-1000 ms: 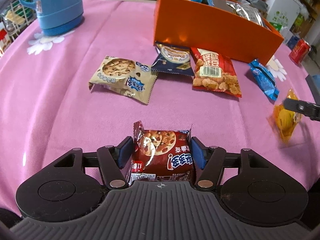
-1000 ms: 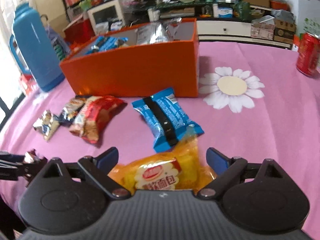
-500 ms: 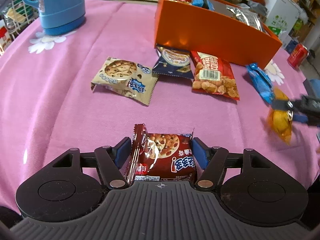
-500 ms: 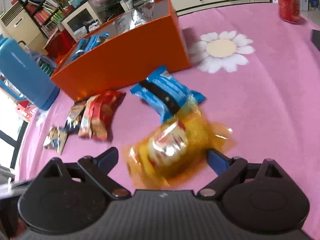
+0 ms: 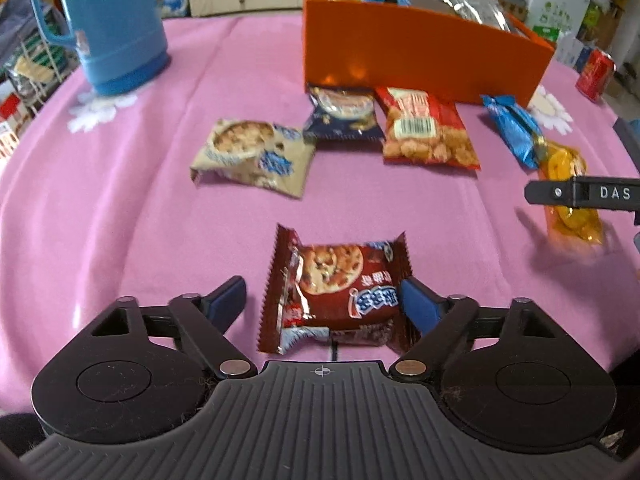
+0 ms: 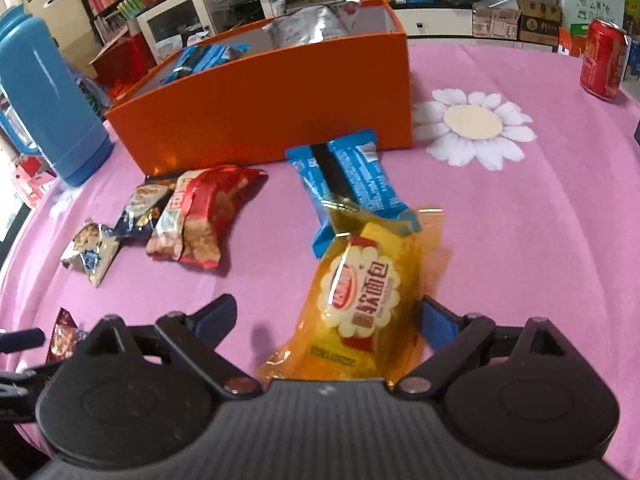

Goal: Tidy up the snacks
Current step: 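Grasp yellow bread bag with right tool while left regrips cookie pack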

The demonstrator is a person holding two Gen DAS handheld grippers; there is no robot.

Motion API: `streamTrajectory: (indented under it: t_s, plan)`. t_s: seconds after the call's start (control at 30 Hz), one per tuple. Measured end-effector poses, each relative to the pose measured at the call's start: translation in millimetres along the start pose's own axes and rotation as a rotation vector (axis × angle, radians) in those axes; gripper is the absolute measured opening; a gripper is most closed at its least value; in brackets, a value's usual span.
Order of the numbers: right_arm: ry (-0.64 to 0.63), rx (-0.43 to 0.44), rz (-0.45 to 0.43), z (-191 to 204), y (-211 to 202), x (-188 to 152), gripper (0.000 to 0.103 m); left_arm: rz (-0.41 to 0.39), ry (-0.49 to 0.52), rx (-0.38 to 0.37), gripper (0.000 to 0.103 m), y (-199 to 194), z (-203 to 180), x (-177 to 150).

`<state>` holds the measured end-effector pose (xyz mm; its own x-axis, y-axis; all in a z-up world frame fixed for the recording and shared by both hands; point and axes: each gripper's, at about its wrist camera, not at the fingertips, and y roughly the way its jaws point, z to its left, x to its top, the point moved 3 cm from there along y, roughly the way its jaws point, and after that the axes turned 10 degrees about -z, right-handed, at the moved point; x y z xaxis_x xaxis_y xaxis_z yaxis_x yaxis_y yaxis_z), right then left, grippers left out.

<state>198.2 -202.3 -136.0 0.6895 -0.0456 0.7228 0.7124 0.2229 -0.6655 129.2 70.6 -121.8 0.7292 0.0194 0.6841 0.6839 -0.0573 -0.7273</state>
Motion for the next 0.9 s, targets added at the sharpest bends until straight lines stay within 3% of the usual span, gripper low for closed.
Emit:
streamTrajectory:
  t_s: [0.17,0.2,0.23,0.27,0.3,0.37,0.5,0.6,0.63,0.67,0.73,0.8,0.9]
  plan:
    - [-0.042,-0.023,-0.023,1.4,-2.6,-5.5,0.094,0.016,-0.07,-0.033,0.046,4.4,2.8,-2.6]
    - [-0.056,-0.025,-0.027,2.2,-2.8,-6.7,0.09,0.01,-0.084,-0.033,0.042,3.8,4.1,-2.5]
    - [-0.078,-0.032,-0.034,3.1,-3.8,-8.4,0.086,0.01,-0.097,-0.046,0.028,3.1,4.6,-1.9]
    - [-0.104,-0.042,-0.038,3.7,-5.7,-9.5,0.075,0.014,-0.114,-0.061,0.023,1.3,5.0,-0.6]
    - [-0.122,-0.037,-0.039,3.7,-8.6,-10.3,0.062,0.015,-0.121,-0.056,0.022,-0.8,4.8,0.6]
    - [-0.106,-0.022,-0.028,-1.7,-17.9,-11.5,0.051,0.018,-0.117,-0.041,0.021,-3.8,3.3,1.0]
    - [-0.069,-0.01,-0.021,-10.7,-39.7,-21.8,0.05,0.024,-0.116,-0.037,0.022,-9.2,0.5,-4.3]
    - [-0.073,-0.014,-0.012,-15.0,-46.9,-32.7,0.055,0.022,-0.079,-0.017,0.029,-11.2,-3.6,-6.8]
    - [-0.073,-0.017,-0.018,-15.9,-48.0,-33.5,0.059,0.021,-0.071,-0.009,0.038,-11.5,-4.6,-6.9]
    - [-0.065,-0.02,-0.019,-17.0,-48.0,-32.7,0.071,0.024,-0.064,-0.001,0.052,-11.5,-5.4,-6.7]
    - [-0.042,-0.012,-0.031,-18.3,-48.3,-28.8,0.08,0.007,-0.053,0.018,0.063,-13.9,-7.5,-5.4]
    - [-0.044,-0.008,-0.042,-16.8,-47.9,-23.8,0.092,0.0,-0.04,0.015,0.064,-13.6,-10.5,-3.8]
    - [-0.088,-0.019,-0.056,-9.3,-45.2,-20.0,0.093,0.019,-0.027,0.017,0.062,-6.5,-15.4,-5.0]
